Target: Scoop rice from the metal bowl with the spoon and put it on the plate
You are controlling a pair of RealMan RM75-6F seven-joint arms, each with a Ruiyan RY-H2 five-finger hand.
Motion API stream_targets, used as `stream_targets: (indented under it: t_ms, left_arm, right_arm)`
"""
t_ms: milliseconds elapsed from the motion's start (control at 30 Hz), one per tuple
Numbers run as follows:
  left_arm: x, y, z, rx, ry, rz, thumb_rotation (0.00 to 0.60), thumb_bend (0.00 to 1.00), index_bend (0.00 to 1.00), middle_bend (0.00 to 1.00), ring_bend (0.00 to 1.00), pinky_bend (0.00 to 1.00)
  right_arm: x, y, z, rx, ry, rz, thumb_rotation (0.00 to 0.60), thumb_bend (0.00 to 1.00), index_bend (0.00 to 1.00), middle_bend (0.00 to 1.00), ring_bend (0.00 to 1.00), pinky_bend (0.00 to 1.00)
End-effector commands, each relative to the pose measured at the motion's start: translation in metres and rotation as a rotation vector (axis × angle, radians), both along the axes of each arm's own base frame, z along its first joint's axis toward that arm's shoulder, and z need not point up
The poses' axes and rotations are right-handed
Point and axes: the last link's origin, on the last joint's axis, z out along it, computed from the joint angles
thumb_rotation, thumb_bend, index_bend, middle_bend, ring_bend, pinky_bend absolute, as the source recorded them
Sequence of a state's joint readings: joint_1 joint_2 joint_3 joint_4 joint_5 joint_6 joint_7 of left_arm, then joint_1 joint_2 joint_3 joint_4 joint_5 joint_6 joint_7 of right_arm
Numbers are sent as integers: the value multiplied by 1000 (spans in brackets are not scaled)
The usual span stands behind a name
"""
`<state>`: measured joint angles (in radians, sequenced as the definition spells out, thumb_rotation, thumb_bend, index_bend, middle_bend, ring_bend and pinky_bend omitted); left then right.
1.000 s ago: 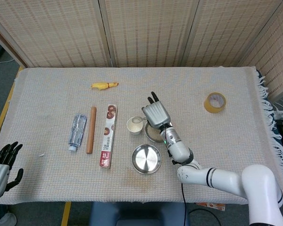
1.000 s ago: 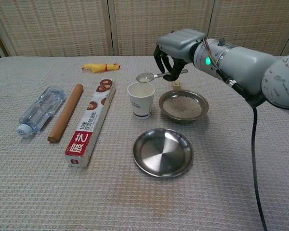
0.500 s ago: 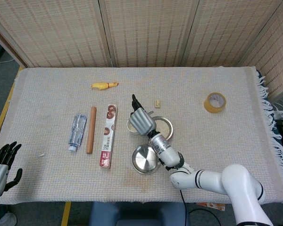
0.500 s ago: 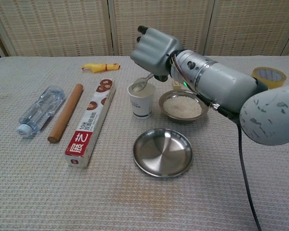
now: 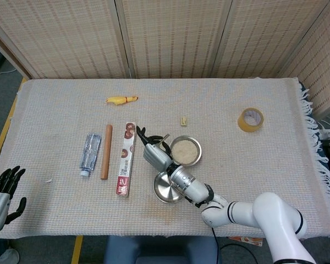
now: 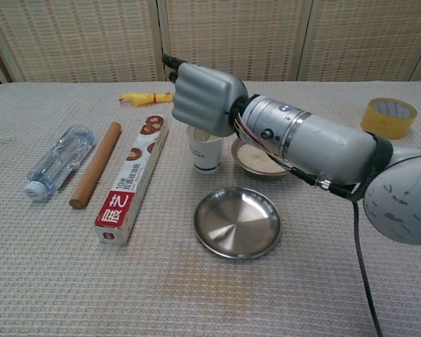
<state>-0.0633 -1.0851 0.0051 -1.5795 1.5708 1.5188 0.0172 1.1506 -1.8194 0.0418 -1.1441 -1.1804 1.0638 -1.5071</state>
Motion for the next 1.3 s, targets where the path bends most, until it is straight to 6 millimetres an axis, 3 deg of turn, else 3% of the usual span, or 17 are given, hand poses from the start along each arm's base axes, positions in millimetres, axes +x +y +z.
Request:
stream_targets:
  t_ms: [33, 200, 300, 467, 567, 767, 1200, 1300]
  left_arm:
    - [0, 0, 0, 2, -1, -1, 600, 478, 0, 0, 22, 148]
    - [0, -1, 2, 4, -2, 2, 600, 478, 0, 0, 22, 148]
    - [0, -2, 2, 10, -1, 1, 600, 479, 0, 0, 22, 148]
    - [1, -3, -2, 0, 7, -3, 600, 478, 0, 0, 23, 148]
    - [2, -3, -4, -5, 8, -2, 600, 478, 0, 0, 26, 148]
    - [5, -3, -7, -17, 15, -8, 600, 478, 0, 0, 28, 150]
    - [6, -4, -7, -24, 13, 0, 600, 479, 0, 0, 36, 152]
    - [5, -4, -7, -24, 10, 1, 600, 479, 0, 0, 37, 152]
  right_arm:
    - [1, 0, 8, -8, -46, -18, 600, 340, 904, 579, 158, 0]
    - [-2, 1, 39, -17, -189, -78, 600, 340, 904, 579, 158, 0]
    - [-13, 6, 61, 54, -399, -205, 600, 339, 901, 579, 158, 0]
    - [-47, 26, 83, 286, -801, -462, 600, 340, 895, 579, 158, 0]
    - [-69, 47, 85, 437, -929, -571, 600, 340, 894, 579, 158, 0]
    - [-102, 80, 68, 571, -932, -601, 600, 340, 882, 579, 158, 0]
    - [-102, 94, 5, 643, -770, -619, 600, 339, 809, 579, 151, 0]
    - [-102, 95, 0, 632, -745, -609, 600, 335, 718, 568, 130, 0]
